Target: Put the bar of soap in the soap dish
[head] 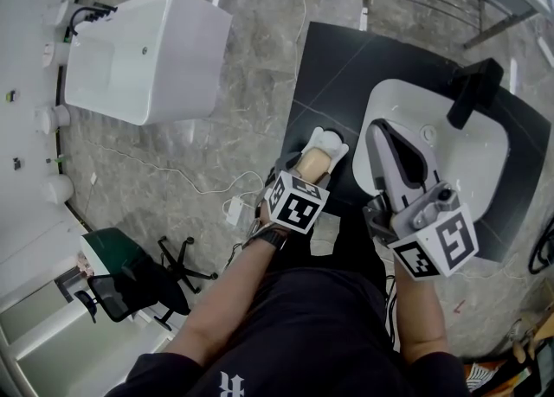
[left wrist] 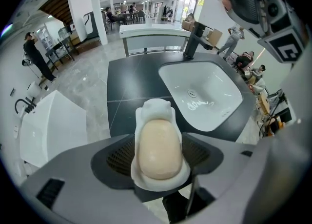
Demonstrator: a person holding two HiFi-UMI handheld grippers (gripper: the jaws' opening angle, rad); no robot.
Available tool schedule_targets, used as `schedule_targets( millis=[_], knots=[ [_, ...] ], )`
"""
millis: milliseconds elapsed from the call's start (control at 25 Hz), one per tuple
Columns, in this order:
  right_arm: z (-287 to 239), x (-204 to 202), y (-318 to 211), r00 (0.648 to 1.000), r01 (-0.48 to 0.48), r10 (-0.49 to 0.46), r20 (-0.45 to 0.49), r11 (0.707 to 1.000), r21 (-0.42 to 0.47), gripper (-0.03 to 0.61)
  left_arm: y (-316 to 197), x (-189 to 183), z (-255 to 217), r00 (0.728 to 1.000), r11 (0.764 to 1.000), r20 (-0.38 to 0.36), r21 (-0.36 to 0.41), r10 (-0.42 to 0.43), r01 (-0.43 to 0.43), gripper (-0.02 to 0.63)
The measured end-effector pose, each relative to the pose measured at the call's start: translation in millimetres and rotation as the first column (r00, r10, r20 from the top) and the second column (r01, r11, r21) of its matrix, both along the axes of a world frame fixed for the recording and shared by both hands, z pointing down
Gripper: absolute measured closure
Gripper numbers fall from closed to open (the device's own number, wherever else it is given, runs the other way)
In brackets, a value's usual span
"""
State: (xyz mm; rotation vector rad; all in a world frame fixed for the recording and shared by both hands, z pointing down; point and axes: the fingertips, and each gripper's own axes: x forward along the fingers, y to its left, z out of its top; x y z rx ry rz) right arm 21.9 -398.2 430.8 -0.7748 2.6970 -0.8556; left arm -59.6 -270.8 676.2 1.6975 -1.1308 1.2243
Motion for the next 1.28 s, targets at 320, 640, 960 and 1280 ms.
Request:
schedule_targets(
  millis=[320,640,960,1280],
  knots=[
    [-1,-6,4,1.000,0.014,-0.014,-0.013,1.000,0.007,0.571,-4,0,-26,0.999,0.997,-0.007,0.073,0.031,-0.030,0.321],
    [1,-21,21,0.995,0.029,-0.025,-0.101,0.999,0.031,0.571,-27,6,-87,0.987,0.965,-0.144,0.259,0.077,-0.038,0.386],
    [-18,-24,41,0.982,-0.006,0.019,-0.190,0.998,0.070,0.571,-67,5,-183,0.967,0.828,-0.240,0.557,0.091,0.060,0.547],
    [-51,-39,72,0.966,-0.038,0.073,-0.248,0.989,0.145,0.571,-66,1,-280,0.930,0.635,-0.336,0.754,0.148,0.171,0.598]
  ],
)
